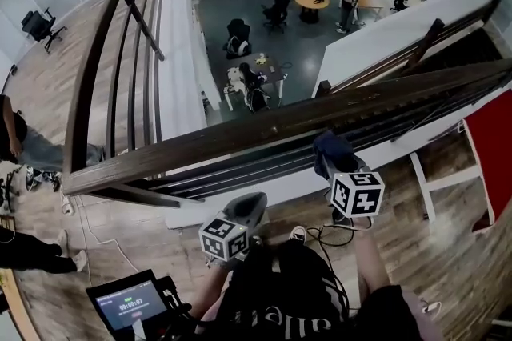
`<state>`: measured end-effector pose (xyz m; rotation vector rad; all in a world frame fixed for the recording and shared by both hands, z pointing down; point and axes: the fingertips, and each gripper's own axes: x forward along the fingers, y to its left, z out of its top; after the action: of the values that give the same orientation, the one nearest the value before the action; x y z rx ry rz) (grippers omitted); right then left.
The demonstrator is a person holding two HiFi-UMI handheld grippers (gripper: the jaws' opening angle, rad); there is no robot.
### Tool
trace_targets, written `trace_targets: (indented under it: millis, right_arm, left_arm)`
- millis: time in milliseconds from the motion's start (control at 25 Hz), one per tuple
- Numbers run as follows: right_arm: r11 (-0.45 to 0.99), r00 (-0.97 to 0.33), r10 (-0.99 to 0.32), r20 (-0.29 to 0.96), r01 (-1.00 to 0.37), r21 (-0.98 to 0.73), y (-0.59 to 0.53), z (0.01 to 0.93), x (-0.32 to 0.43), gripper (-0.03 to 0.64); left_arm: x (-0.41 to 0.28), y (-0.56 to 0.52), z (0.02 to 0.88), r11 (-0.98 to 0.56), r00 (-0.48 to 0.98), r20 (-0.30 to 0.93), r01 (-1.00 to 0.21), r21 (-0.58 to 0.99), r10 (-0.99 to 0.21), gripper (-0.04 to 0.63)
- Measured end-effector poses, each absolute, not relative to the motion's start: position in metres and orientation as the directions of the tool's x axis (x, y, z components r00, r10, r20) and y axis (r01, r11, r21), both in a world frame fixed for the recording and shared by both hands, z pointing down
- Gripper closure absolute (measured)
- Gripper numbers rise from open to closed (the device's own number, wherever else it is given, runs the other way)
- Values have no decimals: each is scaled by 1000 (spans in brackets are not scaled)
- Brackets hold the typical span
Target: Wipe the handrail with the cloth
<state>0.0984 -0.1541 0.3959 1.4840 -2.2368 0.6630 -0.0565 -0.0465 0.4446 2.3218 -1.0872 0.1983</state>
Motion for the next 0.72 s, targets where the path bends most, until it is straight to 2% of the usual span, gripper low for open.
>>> trace_targets:
  millis: [440, 720]
  right_arm:
    - [460, -478, -621, 621, -864, -205, -132, 466, -94, 508]
    - [506, -507, -560, 655, -835, -214, -144, 504, -156, 508]
  left_arm:
    - [-164, -30, 490, -483, 649, 381, -753, 446, -659, 595]
    - [-194, -31, 513, -456, 631, 391, -766, 454, -670, 595]
